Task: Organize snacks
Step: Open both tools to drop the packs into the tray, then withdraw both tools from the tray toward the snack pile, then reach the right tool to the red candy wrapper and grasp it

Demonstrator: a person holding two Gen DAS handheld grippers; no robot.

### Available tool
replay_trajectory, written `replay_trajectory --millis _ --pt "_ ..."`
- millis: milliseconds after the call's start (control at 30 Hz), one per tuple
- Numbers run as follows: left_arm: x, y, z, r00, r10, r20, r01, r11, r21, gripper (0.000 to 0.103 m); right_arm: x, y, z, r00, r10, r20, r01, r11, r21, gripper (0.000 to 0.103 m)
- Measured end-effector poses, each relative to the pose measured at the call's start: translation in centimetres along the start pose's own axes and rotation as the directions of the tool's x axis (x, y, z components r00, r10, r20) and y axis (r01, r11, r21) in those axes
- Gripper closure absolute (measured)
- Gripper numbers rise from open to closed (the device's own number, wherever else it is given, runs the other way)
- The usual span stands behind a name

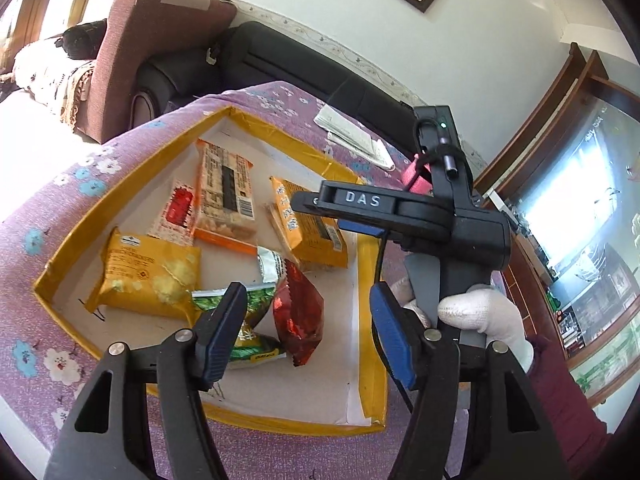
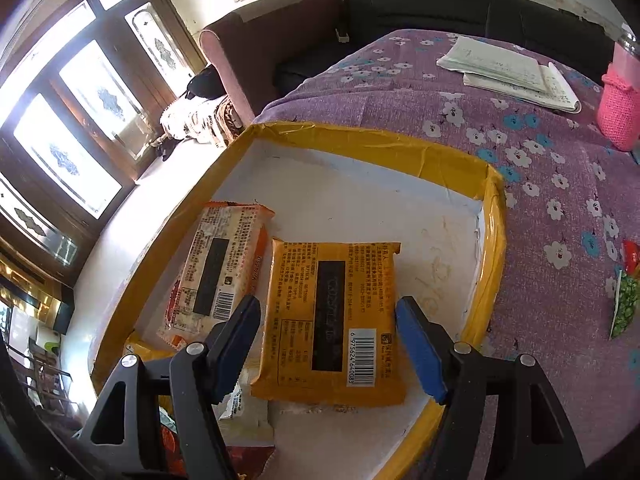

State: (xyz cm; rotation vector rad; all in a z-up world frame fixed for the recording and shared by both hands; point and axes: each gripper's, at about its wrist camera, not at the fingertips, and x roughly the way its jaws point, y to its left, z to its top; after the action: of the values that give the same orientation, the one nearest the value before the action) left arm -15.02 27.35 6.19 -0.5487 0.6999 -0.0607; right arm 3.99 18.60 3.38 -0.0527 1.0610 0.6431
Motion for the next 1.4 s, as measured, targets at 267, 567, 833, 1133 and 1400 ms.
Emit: replay_trajectory --millis 267,567,833,1133,1400 --pt "-1.6 -0.5 0.3 0.998 0.040 0.049 -0.040 0.999 0.007 0.030 -2.9 1.0 -0.3 0.999 0.013 0.053 -0.012 1.000 -0.027 0.031" --pt "-3.7 -1.8 0.2 0.992 0.054 0.111 -0.056 0.998 0.017 0.029 -7.4 0.0 -1.3 0.991 0.033 0.126 -0.031 0.999 -0.017 0.031" --pt "-4.5 -4.9 -0.8 0.998 0.010 0.061 -0.015 0.996 0.093 0.029 -12.4 -4.1 -4.5 0.983 0.038 0.179 -0.046 0.998 0.039 0.031" --pt "-2.5 -9.7 -2.5 0.999 -0.042 -0.024 0.046 0.979 0.199 0.029 -22.8 -17.5 -11.5 0.951 -0.104 0.290 0.027 0.966 0.258 0.030" --pt "1.6 -13.0 -3.8 0.977 -0.100 -0.188 0.140 0.968 0.210 0.029 -27.7 -30.9 -19.4 0.929 -0.242 0.282 0.056 0.842 0.537 0.027"
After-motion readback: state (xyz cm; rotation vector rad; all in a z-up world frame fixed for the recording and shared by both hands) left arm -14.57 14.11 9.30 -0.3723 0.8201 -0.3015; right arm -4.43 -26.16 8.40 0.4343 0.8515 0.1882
